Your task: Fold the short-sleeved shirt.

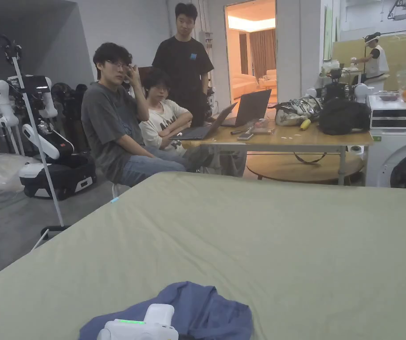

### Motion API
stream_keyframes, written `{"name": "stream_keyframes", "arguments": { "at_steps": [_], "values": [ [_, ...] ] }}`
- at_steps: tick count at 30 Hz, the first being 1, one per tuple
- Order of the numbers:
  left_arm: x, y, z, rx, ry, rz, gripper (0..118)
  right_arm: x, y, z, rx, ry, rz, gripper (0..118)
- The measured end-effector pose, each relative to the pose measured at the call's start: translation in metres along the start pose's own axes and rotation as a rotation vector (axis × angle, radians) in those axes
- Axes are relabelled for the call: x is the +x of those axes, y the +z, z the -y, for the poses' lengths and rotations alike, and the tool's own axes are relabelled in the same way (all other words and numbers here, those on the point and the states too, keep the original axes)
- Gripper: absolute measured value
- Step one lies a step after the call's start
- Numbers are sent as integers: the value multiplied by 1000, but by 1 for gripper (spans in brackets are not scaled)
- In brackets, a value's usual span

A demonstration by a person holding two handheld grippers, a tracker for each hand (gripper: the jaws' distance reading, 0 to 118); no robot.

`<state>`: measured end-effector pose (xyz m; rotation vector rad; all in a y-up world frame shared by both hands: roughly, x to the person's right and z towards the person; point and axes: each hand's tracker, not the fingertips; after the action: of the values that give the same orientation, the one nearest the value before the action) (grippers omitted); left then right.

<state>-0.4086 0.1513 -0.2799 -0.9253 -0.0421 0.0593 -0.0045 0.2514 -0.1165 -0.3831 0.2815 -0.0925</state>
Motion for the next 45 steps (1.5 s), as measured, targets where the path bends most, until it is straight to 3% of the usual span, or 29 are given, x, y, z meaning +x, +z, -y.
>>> {"name": "stream_keyframes", "arguments": {
  "at_steps": [3,5,8,9,12,15,22,26,30,33,37,42,45],
  "values": [
    [7,11,-2,31,-30,-6,71,11,2,6,-15,-36,20,0],
    [8,13,-3,36,-53,-8,51,16,3,10,-25,-59,26,0],
    [8,12,-7,45,-28,-32,7,19,11,14,-28,-69,32,0],
    [7,12,-7,44,-15,-39,2,20,13,15,-26,-72,33,0],
    [-3,21,-12,81,128,12,2,25,22,14,-20,-80,43,0],
    [-19,60,-37,230,255,73,1,32,31,10,-9,-85,50,0],
    [-15,183,-177,523,167,48,0,53,51,4,41,-129,77,0],
    [27,229,-251,638,48,18,0,68,63,2,62,-145,124,0],
    [99,231,-270,672,-57,31,0,82,80,0,76,-158,175,0],
    [164,190,-246,608,-132,139,0,92,95,1,93,-186,211,0],
    [265,107,-158,403,-287,312,0,103,117,5,114,-227,240,0],
    [375,34,-33,126,-239,616,0,110,146,10,120,-209,307,0],
    [433,31,50,-12,-325,742,0,117,161,10,131,-229,337,0]
  ]
}}
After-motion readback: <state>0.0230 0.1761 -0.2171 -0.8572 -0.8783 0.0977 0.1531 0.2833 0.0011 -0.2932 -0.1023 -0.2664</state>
